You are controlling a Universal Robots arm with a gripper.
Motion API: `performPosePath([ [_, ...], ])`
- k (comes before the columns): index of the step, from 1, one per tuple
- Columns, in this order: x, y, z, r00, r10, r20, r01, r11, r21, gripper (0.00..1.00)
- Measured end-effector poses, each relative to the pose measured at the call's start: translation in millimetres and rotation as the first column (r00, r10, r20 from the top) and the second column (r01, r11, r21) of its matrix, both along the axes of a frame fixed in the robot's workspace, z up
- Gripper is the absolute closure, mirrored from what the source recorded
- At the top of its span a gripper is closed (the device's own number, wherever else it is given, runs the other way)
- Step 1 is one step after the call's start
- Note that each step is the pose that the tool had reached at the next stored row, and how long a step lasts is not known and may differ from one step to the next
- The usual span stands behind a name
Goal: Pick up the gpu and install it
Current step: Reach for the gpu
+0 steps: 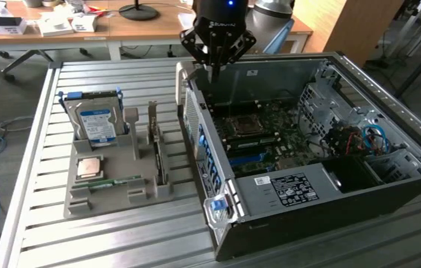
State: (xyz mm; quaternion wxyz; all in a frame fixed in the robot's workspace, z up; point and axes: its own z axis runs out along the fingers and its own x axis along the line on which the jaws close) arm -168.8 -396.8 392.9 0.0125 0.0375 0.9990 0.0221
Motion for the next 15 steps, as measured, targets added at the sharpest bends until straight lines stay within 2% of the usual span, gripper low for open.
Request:
performPosePath([
  [15, -35.1, 5.6, -0.3, 1.0000, 0.000, 0.0000, 0.000, 1.0000, 0.0000, 0.89],
])
